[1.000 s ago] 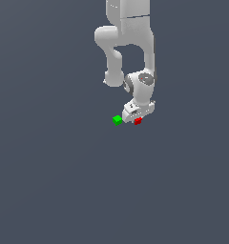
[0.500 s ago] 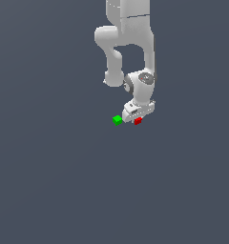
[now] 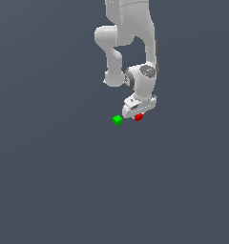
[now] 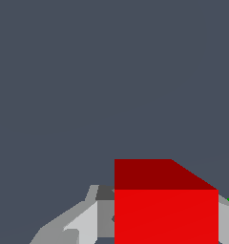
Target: Stack the red cube on top of the green cube.
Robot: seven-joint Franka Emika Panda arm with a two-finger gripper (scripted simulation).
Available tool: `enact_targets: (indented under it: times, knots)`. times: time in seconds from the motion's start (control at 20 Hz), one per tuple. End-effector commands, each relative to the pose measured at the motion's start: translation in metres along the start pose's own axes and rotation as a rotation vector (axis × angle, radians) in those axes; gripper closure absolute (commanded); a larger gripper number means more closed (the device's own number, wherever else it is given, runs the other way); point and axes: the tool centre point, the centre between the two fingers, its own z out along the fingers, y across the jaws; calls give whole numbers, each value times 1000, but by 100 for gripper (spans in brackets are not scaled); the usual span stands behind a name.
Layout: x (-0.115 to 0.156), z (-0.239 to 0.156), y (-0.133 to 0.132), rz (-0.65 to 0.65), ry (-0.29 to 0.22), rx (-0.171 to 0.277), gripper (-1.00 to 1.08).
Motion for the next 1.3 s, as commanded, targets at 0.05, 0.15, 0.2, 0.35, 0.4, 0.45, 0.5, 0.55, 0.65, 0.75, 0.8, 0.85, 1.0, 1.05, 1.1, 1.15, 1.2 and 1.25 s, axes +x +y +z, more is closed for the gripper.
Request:
enact_targets:
  times: [0.05, 0.15, 0.2, 0.35, 0.4, 0.45, 0.5, 0.55, 0.65, 0.75, 0.8, 0.85, 1.0, 1.05, 1.1, 1.15, 1.2, 1.25]
  knots:
    - [0, -22, 0, 0, 1, 0, 108]
    - [0, -33, 0, 0, 1, 0, 108]
    - [0, -38, 0, 0, 1, 0, 108]
    - [0, -51, 0, 0, 1, 1, 108]
    - [0, -55, 0, 0, 1, 1, 108]
    - [0, -58, -1, 0, 1, 1, 108]
    - [0, -60, -1, 0, 1, 1, 108]
    - [0, -62, 0, 0, 2, 1, 108]
    - [1, -65, 0, 0, 2, 1, 108]
    - [1, -66, 0, 0, 2, 1, 108]
    - [1, -66, 0, 0, 2, 1, 108]
    - [1, -66, 0, 0, 2, 1, 108]
    - [1, -65, 1, 0, 2, 1, 108]
    - [0, -64, 3, 0, 2, 1, 108]
    - [-1, -63, 5, 0, 2, 1, 108]
    - [-3, -61, 8, 0, 2, 1, 108]
    - [-4, -59, 11, 0, 2, 1, 108]
    - [-6, -57, 15, 0, 2, 1, 108]
